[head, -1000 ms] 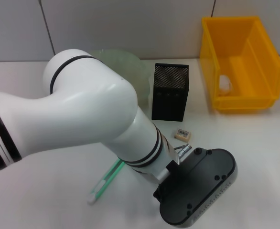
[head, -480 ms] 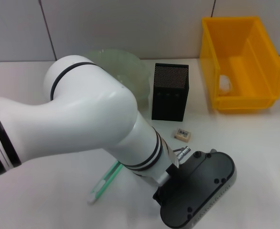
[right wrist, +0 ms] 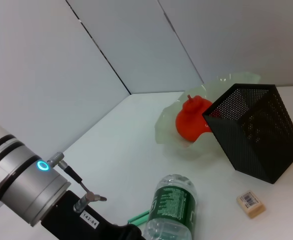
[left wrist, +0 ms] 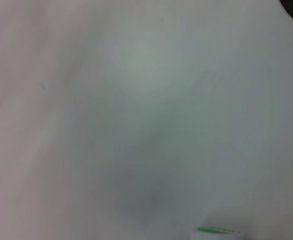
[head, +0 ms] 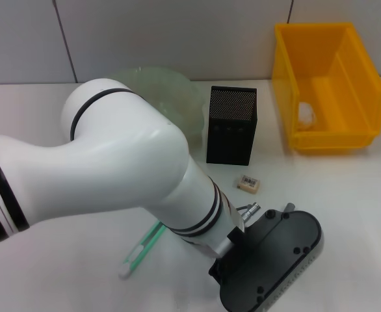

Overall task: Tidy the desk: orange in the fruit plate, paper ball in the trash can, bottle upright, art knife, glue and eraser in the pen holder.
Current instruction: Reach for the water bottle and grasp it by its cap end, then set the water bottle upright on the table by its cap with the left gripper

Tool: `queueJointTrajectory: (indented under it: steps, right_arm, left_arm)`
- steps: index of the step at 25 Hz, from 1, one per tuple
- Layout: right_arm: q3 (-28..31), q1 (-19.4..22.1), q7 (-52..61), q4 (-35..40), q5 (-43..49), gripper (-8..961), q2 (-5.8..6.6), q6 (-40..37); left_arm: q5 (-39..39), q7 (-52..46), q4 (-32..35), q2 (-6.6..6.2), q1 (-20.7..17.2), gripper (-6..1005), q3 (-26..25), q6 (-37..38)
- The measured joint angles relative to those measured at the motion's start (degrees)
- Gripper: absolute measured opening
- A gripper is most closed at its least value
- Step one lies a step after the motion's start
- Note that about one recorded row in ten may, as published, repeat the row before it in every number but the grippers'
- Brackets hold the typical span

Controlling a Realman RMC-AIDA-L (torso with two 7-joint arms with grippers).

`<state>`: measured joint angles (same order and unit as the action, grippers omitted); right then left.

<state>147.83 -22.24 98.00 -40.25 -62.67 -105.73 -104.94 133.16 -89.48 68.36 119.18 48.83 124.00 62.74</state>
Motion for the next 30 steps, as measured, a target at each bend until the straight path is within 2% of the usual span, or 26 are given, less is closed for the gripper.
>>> queueJointTrajectory:
  steps: [17, 21, 30]
  right_arm:
    - [-0.11, -0.06, 0.00, -0.01, 0.14, 767, 0.32, 0.62]
    - [-0.10, 0.03, 0.00, -0.01, 0.19, 768, 0.44, 0.62]
    - [0.00, 0.10, 0.00, -0.01, 0.62, 768, 0.56, 0.62]
  left_arm:
    - [0.60, -1.20, 0.28, 0.00, -0.75, 443, 0.10, -0.95]
    - [1.19, -2.02, 0.55, 0.00, -1.11, 443, -0.14, -1.32]
    - [2.16, -4.76, 4.25, 0.00, -3.69, 444, -6.21, -0.52]
